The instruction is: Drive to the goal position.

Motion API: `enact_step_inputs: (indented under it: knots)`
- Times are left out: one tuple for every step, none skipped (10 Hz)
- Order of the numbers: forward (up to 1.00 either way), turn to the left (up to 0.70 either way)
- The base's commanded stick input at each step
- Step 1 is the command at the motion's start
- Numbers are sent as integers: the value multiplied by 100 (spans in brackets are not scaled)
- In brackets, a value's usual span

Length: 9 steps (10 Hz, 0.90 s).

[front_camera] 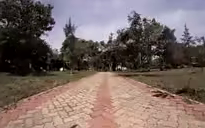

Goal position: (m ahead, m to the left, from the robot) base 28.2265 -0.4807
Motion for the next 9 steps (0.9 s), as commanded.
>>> enact_step_inputs:
  knots:
    - [70,0]
    - [70,0]
    - [70,0]
    - [70,0]
    - [70,0]
    - [70,0]
    - [70,0]
    - [70,0]
    - [70,0]
